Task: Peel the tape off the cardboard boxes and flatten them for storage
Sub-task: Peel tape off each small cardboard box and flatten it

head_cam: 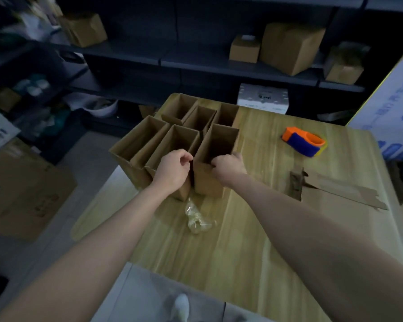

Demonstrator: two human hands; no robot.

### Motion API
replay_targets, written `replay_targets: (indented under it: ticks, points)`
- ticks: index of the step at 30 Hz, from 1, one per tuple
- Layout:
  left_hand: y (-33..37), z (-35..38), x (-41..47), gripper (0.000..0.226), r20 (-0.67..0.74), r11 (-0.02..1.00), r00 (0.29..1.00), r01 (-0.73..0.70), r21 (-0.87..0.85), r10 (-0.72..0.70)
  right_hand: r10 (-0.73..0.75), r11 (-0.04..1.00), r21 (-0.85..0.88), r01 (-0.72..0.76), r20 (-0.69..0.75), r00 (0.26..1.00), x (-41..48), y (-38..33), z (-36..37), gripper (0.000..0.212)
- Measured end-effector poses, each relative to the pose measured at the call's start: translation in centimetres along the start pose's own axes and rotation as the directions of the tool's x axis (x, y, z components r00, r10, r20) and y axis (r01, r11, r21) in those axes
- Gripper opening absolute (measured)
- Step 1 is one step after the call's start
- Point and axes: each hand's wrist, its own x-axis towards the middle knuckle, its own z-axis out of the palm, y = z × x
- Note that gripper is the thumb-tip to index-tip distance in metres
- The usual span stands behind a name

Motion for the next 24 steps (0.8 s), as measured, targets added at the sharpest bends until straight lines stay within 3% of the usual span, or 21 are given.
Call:
replay_targets:
  ticks: [5,9,16,19,24]
  points:
    - [0.7,0.7,1.2,0.039,0.009,1.000,1.000,-0.012,-0.025,0.012,0.192,0.949,0.283,-0.139,-0.170,0.966,-1.1,2.0,-4.5,0.033]
    - [2.3,1.5,2.0,0.057,0.123,0.989,0.988,-0.077,-0.126,0.093,0.420,0.734,0.642,-0.222,-0.172,0.891,-2.5,4.8,-7.5,0.026]
    - [5.0,2.8,1.9,0.036,0.023,0.945,0.946,-0.320,-0.071,0.322,0.680,0.456,0.831,-0.318,-0.094,0.727,-5.6,7.5,-8.6,0.030]
    - [5.7,3.8,1.5,0.027,0.059,0.933,0.932,-0.356,-0.047,0.358,0.699,0.384,0.865,-0.324,-0.043,0.714,-6.6,8.4,-8.1,0.036]
    - [6.2,5.4,1.9,0.018,0.129,0.938,0.929,-0.338,-0.080,0.346,0.710,0.347,0.875,-0.338,-0.010,0.704,-7.6,9.2,-7.4,0.035]
